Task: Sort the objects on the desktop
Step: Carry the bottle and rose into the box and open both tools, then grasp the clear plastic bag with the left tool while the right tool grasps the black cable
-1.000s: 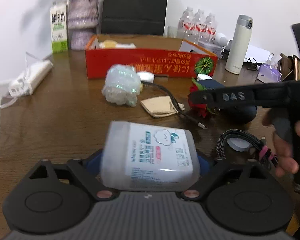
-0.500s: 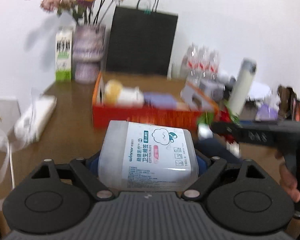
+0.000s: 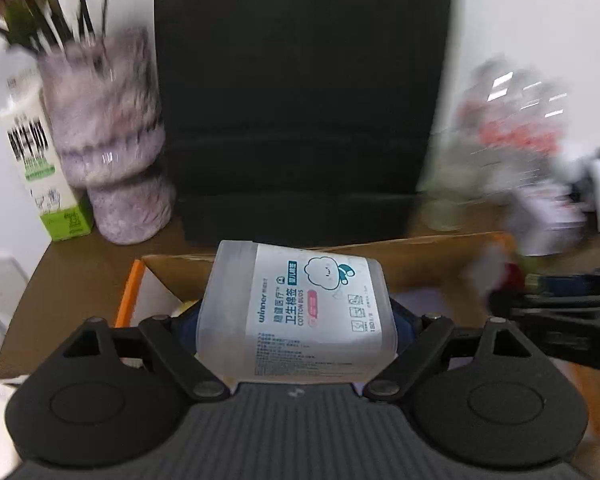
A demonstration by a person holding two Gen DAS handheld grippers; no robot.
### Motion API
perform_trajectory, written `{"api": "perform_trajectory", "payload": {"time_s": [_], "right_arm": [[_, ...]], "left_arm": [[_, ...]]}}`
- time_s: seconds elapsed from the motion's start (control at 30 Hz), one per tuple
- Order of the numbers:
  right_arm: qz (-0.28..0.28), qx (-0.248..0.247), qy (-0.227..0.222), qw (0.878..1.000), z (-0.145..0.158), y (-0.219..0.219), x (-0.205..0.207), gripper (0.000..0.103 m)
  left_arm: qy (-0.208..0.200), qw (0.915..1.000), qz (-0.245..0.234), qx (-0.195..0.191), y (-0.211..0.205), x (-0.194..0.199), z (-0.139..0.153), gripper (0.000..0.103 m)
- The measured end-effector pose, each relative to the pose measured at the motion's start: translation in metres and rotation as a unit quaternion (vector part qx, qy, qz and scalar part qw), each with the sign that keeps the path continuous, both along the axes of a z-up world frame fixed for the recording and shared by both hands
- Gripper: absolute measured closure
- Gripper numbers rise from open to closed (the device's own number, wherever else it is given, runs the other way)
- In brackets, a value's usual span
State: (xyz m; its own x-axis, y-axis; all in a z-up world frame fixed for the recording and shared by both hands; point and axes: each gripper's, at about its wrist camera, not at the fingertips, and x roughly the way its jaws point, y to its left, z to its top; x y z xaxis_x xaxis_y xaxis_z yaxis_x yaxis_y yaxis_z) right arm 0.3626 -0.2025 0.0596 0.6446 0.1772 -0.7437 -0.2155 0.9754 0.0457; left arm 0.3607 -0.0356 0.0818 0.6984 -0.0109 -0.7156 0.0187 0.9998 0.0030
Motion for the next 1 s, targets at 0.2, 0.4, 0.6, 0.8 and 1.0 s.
{"api": "perform_trajectory", "payload": {"time_s": [0.2, 0.4, 0.6, 0.8, 1.0], "right_arm": [[-0.003, 0.005, 0.026, 1.0, -0.034, 0.007, 0.035, 0.049], [-0.005, -0.021, -0.021, 1.0, -0.012, 0.012, 0.014, 0.038], [-0.01, -0.013, -0.045, 0.999, 0.015, -0.008, -0.054, 0.031], [-0.004, 0.005, -0.07, 0.998, 0.008, -0.038, -0.157, 0.031], [0.0, 0.063, -0.078, 0.995, -0.02, -0.053, -0.267, 0.023]], "left_arm": [[0.012, 0.9999, -0.002, -0.008, 0.016, 0.027, -0.014, 0.007], [-0.018, 0.9996, 0.011, 0.019, 0.028, -0.004, 0.023, 0.003], [-0.01, 0.9992, 0.039, -0.003, 0.053, -0.081, 0.045, 0.001], [-0.049, 0.9978, 0.024, -0.038, 0.066, -0.215, 0.034, 0.0], [-0.076, 0.9958, 0.013, -0.049, 0.06, -0.324, -0.006, 0.0]]}}
